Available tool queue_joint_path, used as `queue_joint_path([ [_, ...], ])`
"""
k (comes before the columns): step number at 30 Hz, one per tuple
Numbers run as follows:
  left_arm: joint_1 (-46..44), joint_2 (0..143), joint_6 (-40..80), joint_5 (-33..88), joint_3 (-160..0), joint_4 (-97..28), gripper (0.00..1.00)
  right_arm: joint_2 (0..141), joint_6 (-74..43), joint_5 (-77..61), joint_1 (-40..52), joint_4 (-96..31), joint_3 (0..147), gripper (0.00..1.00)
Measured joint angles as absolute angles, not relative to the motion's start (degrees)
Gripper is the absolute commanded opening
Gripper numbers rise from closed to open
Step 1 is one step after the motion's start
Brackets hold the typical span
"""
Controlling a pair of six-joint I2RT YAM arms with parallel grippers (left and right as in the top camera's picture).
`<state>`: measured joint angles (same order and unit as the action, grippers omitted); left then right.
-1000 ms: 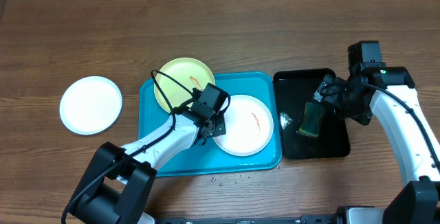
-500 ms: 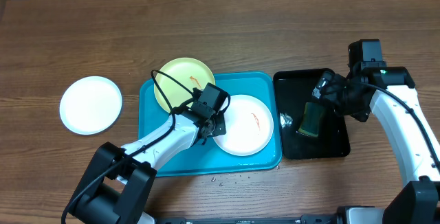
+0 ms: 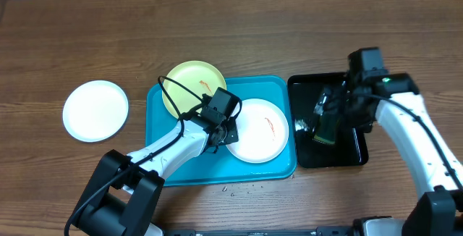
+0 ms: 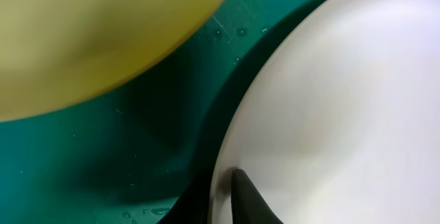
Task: Clean dirty plates on tray and stack at the side
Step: 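Grasp the green sponge in the black tray with the right gripper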
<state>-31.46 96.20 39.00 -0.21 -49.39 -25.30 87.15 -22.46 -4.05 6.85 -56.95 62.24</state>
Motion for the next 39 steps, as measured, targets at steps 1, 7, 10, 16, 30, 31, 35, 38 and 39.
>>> queue_joint_path([
  [1,-31.46,96.20,39.00,-0.21,-49.39,-25.34,0.13,87.18,-22.39,-3.68,7.29,-55.46,60.75,0.83],
  [7,-31.46,96.20,39.00,-0.19,-49.39,-25.54,0.14,87.24,-22.37,0.25,7.92,-44.71,51.79,0.62],
  [10,-31.46,96.20,39.00,-0.19,-49.39,-25.54,0.14,87.24,-22.39,1.08,7.92,-42.35,49.15,0.57],
  [16,-31.46,96.20,39.00,-0.16,-49.39,-25.43,0.15,87.24,-23.99,1.48,7.92,-36.56,44.69,0.63],
  [30,-31.46,96.20,39.00,0.01,-49.39,-25.26,0.19,87.24,-25.28,-4.67,7.92,-31.68,41.32,0.22],
  [31,-31.46,96.20,39.00,-0.01,-49.39,-25.26,0.19,87.24,-25.30,-5.10,7.92,-31.90,41.32,0.23],
  [35,-31.46,96.20,39.00,-0.01,-49.39,-25.26,0.19,87.24,-24.56,-6.09,7.92,-36.03,42.24,0.05],
  [38,-31.46,96.20,39.00,-0.01,-49.39,-25.26,0.22,87.24,-23.81,-6.50,7.92,-39.62,45.04,0.46],
  [39,-31.46,96.20,39.00,-0.01,-49.39,-25.26,0.23,87.24,-23.77,-6.66,7.92,-40.23,45.93,0.47],
])
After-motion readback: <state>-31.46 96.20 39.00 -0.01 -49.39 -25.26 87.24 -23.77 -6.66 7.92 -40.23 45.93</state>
